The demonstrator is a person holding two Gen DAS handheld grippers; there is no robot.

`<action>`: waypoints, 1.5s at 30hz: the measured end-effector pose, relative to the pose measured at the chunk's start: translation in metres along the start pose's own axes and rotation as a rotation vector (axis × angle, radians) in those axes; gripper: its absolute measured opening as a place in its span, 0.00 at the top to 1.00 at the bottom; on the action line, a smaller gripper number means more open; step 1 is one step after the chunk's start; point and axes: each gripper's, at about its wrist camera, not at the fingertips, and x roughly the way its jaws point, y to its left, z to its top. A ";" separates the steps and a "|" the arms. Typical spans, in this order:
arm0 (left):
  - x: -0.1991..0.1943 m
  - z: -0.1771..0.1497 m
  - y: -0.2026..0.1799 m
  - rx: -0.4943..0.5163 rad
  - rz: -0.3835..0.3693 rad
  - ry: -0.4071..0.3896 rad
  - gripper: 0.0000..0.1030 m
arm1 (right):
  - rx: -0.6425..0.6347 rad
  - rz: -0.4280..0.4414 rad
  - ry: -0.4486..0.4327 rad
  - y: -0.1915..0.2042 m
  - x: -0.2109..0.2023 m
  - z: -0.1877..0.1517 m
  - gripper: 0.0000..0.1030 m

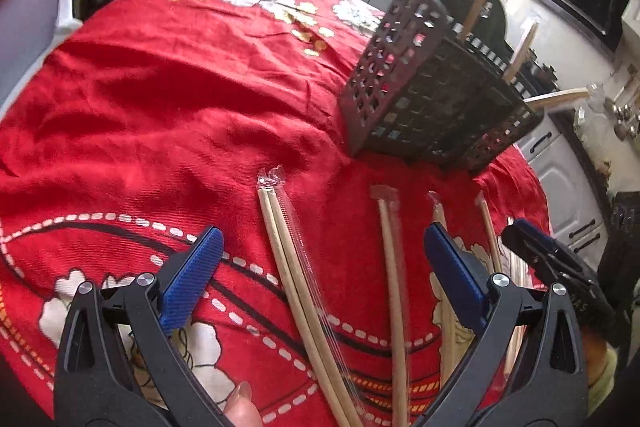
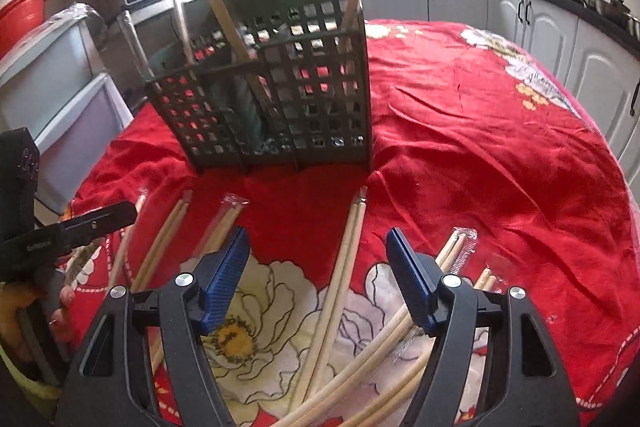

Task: Organize utensils
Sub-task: 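Lower the left tool and close it on a wrapped chopstick while the right tool grasps another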

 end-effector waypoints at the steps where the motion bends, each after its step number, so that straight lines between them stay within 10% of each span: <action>1: 0.001 0.000 0.001 -0.002 0.000 -0.001 0.11 | 0.001 0.001 0.007 -0.001 0.004 0.001 0.34; 12: 0.014 0.019 0.008 -0.016 0.034 -0.014 0.31 | 0.011 -0.073 0.116 -0.012 0.045 0.017 0.50; 21: 0.019 0.025 0.010 -0.011 0.061 -0.014 0.49 | 0.007 -0.066 0.128 -0.004 0.054 0.022 0.92; 32: 0.016 0.024 0.021 -0.025 0.049 0.011 0.91 | 0.010 0.072 0.038 0.028 0.029 0.029 0.94; 45: -0.041 0.023 -0.004 0.012 -0.093 -0.108 0.95 | -0.037 0.154 -0.092 0.053 -0.020 0.046 0.94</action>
